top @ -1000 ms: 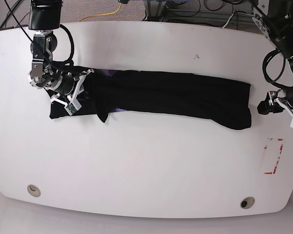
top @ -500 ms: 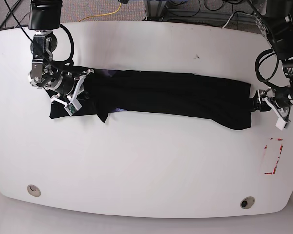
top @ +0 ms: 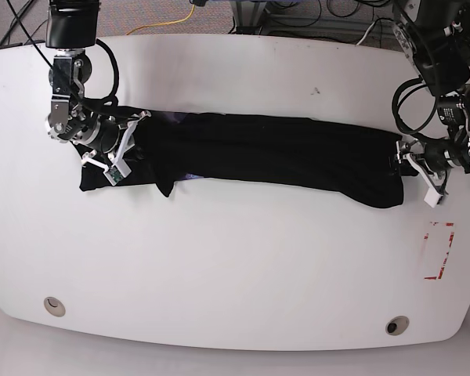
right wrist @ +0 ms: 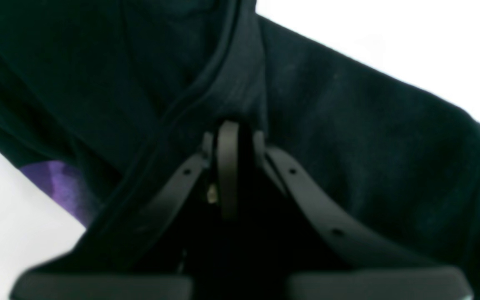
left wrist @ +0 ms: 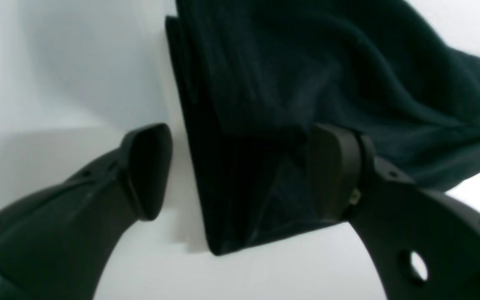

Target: Layout the t-shirt on the table in an organized manner, then fold the t-shirt properly

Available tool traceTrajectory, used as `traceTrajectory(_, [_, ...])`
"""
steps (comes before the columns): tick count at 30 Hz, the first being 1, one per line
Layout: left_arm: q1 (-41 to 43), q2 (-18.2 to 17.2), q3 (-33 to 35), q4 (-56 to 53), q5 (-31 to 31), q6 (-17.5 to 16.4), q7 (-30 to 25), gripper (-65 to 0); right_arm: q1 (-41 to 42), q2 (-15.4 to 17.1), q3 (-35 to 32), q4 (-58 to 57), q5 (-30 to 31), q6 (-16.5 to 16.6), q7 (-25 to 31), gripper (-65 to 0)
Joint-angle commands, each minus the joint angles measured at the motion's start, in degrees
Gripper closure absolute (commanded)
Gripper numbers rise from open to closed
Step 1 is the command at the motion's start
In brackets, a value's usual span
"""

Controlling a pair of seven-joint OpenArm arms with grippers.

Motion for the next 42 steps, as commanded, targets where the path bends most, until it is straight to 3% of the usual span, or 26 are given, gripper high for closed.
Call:
traceTrajectory(1, [-0.6, -0.4, 0.0, 0.7, 1.6, 0.1, -0.5, -47.8, -0.5, 0.7, -0.1, -0.6, -4.4, -0.9, -4.9, -4.3])
traceTrajectory(13, [0.1, -0.2, 0.5, 0.6, 1.8, 0.1, -1.3, -47.8, -0.5, 0.7, -0.1, -0.6, -4.4, -0.9, -4.9, -4.3])
traceTrajectory(23, [0.1, 4.1, 3.0, 0.6, 1.7, 0.1, -1.1, -47.2, -0.5, 0.7, -0.1, -0.6, -4.4, -0.9, -4.9, -4.3])
traceTrajectory(30, [0.2, 4.7, 3.1, 0.9, 1.7, 0.1, -1.1, -46.7, -0.4, 0.7, -0.1, -0.6, -4.4, -0.9, -4.9, -4.3])
traceTrajectory(35, [0.0, 4.7, 3.1, 1.0, 1.7, 0.1, -1.1, -35.6, -0.4, 0.7, -0.1, -0.6, -4.4, -0.9, -4.9, -4.3])
traceTrajectory(40, [-0.2, 4.7, 3.3, 1.0, 1.9, 0.1, -1.1, -14.0, -0.4, 0.7, -0.1, -0.6, -4.4, -0.9, -4.9, -4.3])
traceTrajectory(42, [-0.2, 4.7, 3.4, 1.1, 1.9, 0.1, -1.2, -9.3, -0.4, 0.7, -0.1, -0.6, -4.4, -0.9, -4.9, -4.3])
